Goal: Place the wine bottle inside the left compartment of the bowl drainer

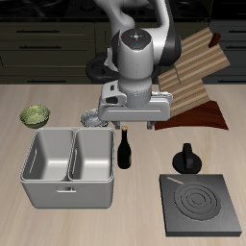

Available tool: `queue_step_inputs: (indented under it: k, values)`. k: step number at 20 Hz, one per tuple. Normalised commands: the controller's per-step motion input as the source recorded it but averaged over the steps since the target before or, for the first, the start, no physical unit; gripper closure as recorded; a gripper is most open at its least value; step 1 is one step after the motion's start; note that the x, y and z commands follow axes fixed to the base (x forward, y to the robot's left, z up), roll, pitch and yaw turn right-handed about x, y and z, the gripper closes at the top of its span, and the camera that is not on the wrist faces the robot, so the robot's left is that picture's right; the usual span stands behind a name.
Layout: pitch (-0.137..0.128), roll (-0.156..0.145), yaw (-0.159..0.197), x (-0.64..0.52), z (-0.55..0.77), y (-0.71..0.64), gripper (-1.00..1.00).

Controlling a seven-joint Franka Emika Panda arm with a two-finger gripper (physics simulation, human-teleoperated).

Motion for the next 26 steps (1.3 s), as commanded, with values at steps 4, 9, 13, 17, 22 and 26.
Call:
queue_step_inputs:
  k: [4, 9, 13, 17, 22, 26]
  values:
    - [0.015, -0.008, -0.016, -0.01, -0.23, -0.06, -1.0]
    - [0.033, -0.01, -0.014, 0.01, -0.26, -0.07, -1.0]
    - [0.015, -0.014, 0.001, 0.0, -0.18, -0.05, -1.0]
    - [0.021, -0.013, -0.015, 0.0, -0.19, -0.12, -1.0]
    - [-0.006, -0.006, -0.01, -0.02, -0.04, -0.09, 1.0]
    - [-0.015, -0.001, 0.003, -0.02, 0.05, -0.09, 1.0]
